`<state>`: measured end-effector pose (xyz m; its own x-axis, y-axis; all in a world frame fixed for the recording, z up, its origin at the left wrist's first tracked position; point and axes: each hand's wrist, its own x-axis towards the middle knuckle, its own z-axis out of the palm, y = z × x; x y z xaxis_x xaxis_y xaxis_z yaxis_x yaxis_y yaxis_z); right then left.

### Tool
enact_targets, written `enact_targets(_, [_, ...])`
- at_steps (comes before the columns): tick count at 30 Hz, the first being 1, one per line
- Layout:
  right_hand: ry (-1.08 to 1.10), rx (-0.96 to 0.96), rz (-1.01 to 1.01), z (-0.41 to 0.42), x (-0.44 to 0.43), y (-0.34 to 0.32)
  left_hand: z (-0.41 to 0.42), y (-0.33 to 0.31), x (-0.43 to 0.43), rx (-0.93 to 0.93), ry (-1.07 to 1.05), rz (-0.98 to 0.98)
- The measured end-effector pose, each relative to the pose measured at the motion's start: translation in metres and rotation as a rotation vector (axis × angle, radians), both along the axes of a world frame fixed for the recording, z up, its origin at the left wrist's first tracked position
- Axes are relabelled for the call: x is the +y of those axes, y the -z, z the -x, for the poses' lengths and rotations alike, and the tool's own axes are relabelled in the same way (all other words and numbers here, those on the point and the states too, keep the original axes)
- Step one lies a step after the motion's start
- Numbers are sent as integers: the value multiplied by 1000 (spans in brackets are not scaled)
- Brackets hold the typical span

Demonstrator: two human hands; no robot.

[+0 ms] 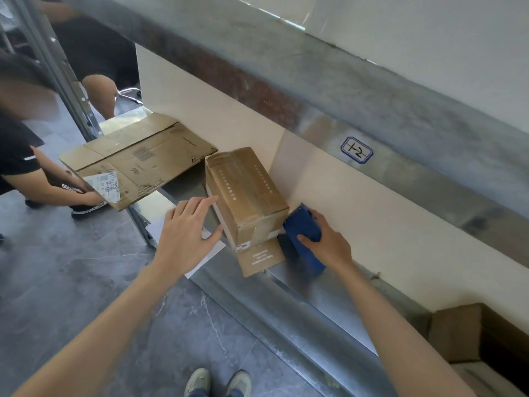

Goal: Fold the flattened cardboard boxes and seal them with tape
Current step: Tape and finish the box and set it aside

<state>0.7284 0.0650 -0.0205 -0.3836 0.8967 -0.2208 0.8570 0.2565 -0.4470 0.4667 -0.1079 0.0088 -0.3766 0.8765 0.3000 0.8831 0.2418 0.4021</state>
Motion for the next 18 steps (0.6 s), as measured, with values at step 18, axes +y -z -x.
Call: enact_targets(18, [-354, -40, -416, -29, -68, -110, -30, -62, 40, -393, 479, -177])
